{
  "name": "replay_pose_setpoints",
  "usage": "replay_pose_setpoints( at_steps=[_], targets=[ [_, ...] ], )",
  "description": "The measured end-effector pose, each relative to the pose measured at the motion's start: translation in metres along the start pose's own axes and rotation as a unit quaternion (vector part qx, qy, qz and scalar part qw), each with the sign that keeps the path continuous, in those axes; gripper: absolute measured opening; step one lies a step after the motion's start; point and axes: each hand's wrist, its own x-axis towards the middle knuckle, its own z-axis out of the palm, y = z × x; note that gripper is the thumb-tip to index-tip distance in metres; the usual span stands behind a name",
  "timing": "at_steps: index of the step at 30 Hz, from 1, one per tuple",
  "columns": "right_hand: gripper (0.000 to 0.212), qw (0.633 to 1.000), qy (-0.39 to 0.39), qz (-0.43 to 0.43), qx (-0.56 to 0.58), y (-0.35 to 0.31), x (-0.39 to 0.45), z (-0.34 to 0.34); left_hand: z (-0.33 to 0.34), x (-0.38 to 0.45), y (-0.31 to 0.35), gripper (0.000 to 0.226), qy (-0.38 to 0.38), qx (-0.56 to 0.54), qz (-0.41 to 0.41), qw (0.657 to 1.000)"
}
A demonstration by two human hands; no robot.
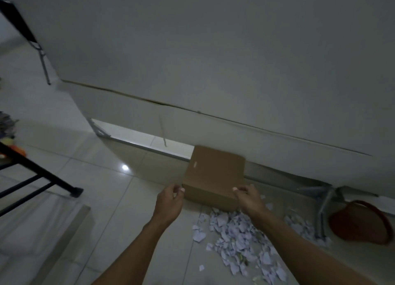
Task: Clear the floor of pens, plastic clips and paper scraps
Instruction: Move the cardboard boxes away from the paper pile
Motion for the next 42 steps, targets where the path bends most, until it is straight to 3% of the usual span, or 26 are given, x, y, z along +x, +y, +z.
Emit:
replay_pose_setpoints(
  at_steps=[13,22,26,32,35,37,39,42],
  targets=[
    [0.048,0.997,0.027,0.078,-0.009,0.014,0.145,0.022,0.061,0.172,-0.012,0.031,-0.081,0.069,-0.003,0.994],
    [0.047,0.992,0.035,0.108,-0.052,0.078,0.265,0.059,0.14,0.292,-0.089,0.038,-0.112,0.123,-0.023,0.986],
    [0.056,0.989,0.044,0.114,-0.081,0.127,0.333,0.088,0.185,0.342,-0.14,0.041,-0.109,0.141,-0.018,0.984],
    [0.086,0.962,0.136,0.163,-0.169,0.196,0.429,0.123,0.248,0.42,-0.217,0.092,-0.076,0.174,-0.06,0.98],
    [0.107,0.934,0.213,0.157,-0.238,0.22,0.464,0.131,0.268,0.442,-0.251,0.095,-0.093,0.134,-0.089,0.983],
    [0.117,0.95,0.205,0.154,-0.18,0.233,0.476,0.128,0.273,0.446,-0.27,0.093,-0.105,0.076,-0.098,0.987],
    [0.113,0.97,0.174,0.138,-0.098,0.242,0.481,0.125,0.276,0.446,-0.285,0.092,-0.094,0.024,-0.108,0.989],
    [0.102,0.974,0.18,0.121,-0.07,0.245,0.48,0.121,0.279,0.439,-0.28,0.072,-0.08,-0.028,-0.107,0.991]
  ],
)
